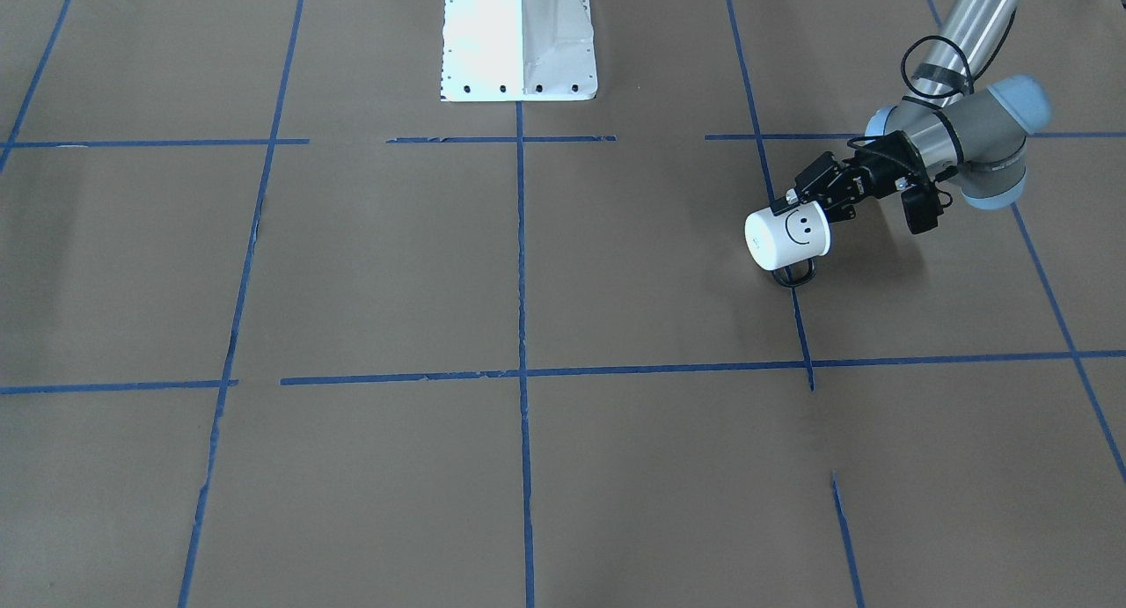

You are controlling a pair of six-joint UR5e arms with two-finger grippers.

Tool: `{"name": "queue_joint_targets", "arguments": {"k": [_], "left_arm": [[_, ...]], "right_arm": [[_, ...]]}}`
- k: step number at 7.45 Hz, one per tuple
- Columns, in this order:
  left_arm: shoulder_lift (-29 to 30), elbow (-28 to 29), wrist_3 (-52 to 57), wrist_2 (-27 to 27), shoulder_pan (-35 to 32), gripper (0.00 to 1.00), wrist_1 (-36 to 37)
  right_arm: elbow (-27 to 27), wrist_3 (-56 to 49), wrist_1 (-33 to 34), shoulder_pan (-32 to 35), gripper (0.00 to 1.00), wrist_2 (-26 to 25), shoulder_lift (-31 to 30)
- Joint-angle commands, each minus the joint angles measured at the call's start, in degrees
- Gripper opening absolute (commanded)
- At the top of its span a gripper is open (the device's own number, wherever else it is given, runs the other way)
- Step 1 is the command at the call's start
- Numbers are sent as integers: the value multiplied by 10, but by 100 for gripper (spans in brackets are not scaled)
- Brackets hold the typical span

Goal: Flip mug
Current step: 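Lift the mug with the left gripper, turning it upright toward table center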

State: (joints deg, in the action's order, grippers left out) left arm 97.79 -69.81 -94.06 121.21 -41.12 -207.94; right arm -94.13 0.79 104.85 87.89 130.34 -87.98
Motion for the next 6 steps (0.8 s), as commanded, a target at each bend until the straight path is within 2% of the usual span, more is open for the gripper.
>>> {"name": "queue_joint_targets", "arguments": {"k": [1,3,4,6], "left_arm": [[47,-15,-90,12,-1,0,-4],[85,-48,-163,7,-2,0,-3],[93,-65,-169,7,-4,0,23],[99,-154,-158,15,-4,0,217]], "right_arm": [[0,0,0,0,100,0,0],[0,0,0,0,100,0,0],[0,0,0,0,100,0,0],[0,0,0,0,100,0,0]]}}
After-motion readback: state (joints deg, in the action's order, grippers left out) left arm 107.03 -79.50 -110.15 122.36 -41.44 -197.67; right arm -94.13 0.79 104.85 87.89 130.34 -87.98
